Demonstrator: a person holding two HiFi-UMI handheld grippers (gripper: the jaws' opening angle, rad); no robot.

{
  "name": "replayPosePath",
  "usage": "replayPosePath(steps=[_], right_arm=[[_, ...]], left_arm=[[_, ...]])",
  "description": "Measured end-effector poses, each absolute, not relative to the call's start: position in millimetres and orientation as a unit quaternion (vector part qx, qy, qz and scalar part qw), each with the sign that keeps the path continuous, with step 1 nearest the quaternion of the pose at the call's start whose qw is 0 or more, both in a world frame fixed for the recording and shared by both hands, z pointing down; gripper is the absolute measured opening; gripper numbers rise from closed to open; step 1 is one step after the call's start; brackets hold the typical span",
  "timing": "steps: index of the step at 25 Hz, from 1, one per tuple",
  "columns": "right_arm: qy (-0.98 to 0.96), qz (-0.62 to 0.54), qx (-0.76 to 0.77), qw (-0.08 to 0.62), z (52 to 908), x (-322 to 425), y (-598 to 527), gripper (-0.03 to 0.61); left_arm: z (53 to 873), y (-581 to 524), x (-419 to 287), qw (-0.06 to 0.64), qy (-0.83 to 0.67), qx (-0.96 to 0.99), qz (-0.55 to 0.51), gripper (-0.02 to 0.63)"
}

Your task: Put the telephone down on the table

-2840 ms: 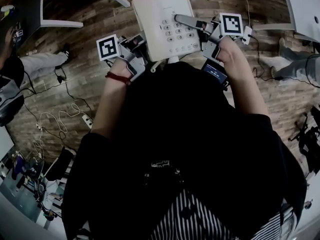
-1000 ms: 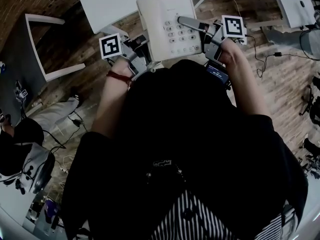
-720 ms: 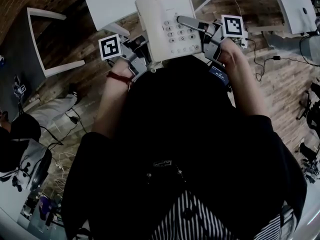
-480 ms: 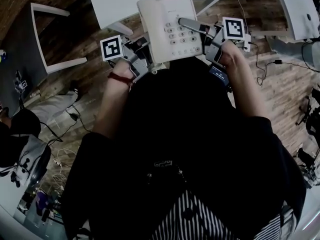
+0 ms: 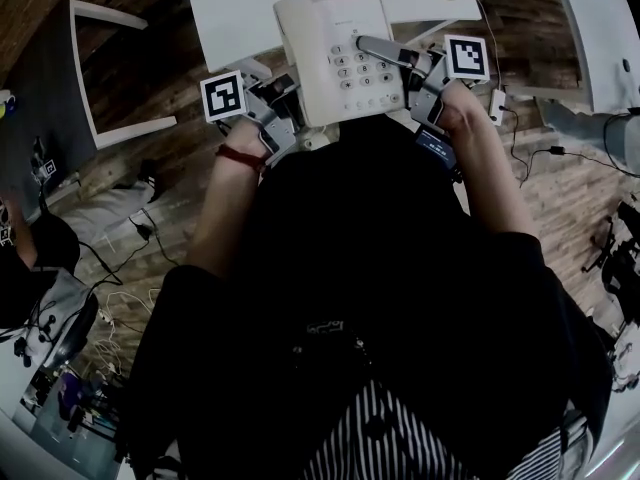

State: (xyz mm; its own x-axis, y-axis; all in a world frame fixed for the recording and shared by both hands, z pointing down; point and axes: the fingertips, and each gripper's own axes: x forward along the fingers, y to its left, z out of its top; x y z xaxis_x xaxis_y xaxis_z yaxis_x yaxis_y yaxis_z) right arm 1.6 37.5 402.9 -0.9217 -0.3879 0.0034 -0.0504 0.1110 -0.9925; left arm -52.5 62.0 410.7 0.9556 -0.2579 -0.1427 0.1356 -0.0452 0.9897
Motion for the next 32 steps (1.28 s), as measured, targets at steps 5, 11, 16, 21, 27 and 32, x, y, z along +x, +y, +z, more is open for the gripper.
replayPosePath(steps=[5, 11, 16, 21, 27, 32], right_arm=[[0.738, -0.652, -0.130, 0.116, 403.8, 4.0, 0.7, 0.202], [0.742, -0.654, -0.111, 0.095, 408.4, 2.3, -51.4, 0.202], [0.739, -0.663, -0.088, 0.085, 402.4, 5.7, -80.5, 0.202], [0.739, -0.668, -0.063, 0.060, 400.1, 6.5, -112.3, 0.202], [0.736, -0.675, -0.032, 0.040, 405.2, 5.1, -140.7, 0.202], [0.732, -0.681, -0.006, 0.029, 404.7, 5.5, -159.5, 0.201]], left_arm=[[410.6, 29.1, -48.5, 0.686, -0.060, 0.708, -0.160, 0.195], [415.7, -19.3, -48.3, 0.685, -0.080, 0.700, -0.182, 0.195], [410.1, -47.0, -43.5, 0.680, -0.097, 0.703, -0.183, 0.195], [406.2, -77.6, -41.0, 0.680, -0.117, 0.696, -0.197, 0.195], [409.8, -102.9, -40.1, 0.678, -0.148, 0.688, -0.212, 0.195], [407.8, -120.0, -36.7, 0.677, -0.168, 0.681, -0.223, 0.195]])
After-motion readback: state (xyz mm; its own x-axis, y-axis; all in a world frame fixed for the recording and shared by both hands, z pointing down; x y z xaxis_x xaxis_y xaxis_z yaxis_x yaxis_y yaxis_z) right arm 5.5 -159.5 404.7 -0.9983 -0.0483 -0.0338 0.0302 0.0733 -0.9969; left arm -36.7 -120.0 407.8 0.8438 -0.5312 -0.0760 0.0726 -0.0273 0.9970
